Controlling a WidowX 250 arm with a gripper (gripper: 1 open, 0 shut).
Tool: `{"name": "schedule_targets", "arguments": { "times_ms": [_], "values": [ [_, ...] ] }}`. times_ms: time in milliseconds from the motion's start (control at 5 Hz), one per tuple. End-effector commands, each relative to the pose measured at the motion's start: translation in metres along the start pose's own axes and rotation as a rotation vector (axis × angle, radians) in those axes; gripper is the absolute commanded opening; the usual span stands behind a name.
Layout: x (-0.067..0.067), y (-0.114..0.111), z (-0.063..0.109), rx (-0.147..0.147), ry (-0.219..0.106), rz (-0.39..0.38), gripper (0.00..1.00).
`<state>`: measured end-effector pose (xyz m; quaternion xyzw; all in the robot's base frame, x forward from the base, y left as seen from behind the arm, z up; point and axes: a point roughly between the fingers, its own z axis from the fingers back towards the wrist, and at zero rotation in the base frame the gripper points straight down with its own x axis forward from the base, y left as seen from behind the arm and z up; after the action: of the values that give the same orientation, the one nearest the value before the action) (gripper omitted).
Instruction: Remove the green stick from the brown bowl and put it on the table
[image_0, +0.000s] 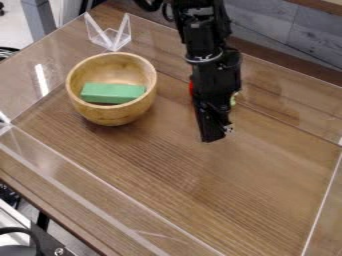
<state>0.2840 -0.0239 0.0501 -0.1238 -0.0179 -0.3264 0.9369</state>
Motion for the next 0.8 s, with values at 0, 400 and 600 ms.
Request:
{"name": "schedule_targets", "arguments": {
  "times_ms": [0, 400, 600],
  "values": [
    [0.011, 0.0, 0.008, 0.011, -0.02, -0.058, 0.0],
    [-0.013, -0.001, 0.033, 0.015, -0.052, 0.007, 1.0],
    [-0.021, 0.001, 0.047, 0.028, -0.063, 0.017, 1.0]
  ]
}}
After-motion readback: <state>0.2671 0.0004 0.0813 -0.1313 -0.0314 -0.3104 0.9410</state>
